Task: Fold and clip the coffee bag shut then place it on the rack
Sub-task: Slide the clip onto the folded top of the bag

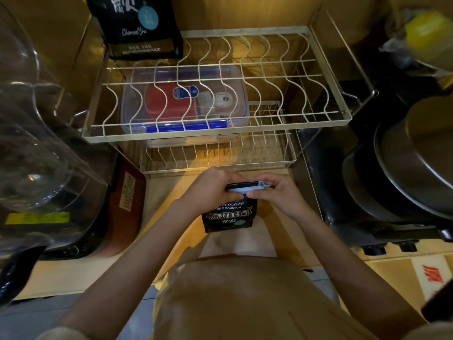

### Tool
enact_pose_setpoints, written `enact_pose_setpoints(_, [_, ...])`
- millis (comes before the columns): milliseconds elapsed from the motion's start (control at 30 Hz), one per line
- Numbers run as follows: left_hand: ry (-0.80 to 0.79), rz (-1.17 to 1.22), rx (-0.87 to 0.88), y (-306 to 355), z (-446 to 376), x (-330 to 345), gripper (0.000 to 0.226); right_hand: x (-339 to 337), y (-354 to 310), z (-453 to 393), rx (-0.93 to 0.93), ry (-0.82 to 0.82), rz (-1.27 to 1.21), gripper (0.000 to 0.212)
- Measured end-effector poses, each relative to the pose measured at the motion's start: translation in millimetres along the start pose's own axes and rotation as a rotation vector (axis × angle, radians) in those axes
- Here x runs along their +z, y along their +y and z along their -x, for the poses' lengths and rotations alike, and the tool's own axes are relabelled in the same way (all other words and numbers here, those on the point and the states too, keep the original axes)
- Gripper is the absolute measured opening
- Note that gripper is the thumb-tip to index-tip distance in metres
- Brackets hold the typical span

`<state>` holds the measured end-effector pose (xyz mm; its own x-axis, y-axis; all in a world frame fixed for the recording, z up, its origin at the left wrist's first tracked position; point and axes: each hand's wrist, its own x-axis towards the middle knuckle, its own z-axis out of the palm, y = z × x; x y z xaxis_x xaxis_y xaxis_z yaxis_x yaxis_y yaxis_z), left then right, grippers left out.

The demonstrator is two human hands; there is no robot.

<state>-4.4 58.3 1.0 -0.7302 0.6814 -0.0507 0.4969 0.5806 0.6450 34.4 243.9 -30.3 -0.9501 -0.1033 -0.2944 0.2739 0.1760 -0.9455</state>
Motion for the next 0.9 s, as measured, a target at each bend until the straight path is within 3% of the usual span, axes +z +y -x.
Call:
enact_pose_setpoints(267, [0.038,-0.078,0.095,5,-1,6,0.030,2,6,-1,-0.041,0.027,-0.041,0.024])
enact_pose_setpoints(600, [-0.073,-0.204,-0.091,6,-14,10,0.024,1,3,0,-0.048,0.025,0.055,0.026])
enact_pose_setpoints(667, [-0.076,-0.184,-0.127,6,-15,10,0.023,-2,0,2,-0.070,-0.004,0.188,0.028])
enact_pose_setpoints(800, [-0.074,-0.165,-0.142,7,-15,10,0.022,-14,-9,5,-0.149,-0.075,0.699,0.042])
enact_pose_setpoints(900, [-0.083,-0.144,-0.148,5,-15,11,0.022,-22,-13,3,-0.287,-0.198,1.024,0.033])
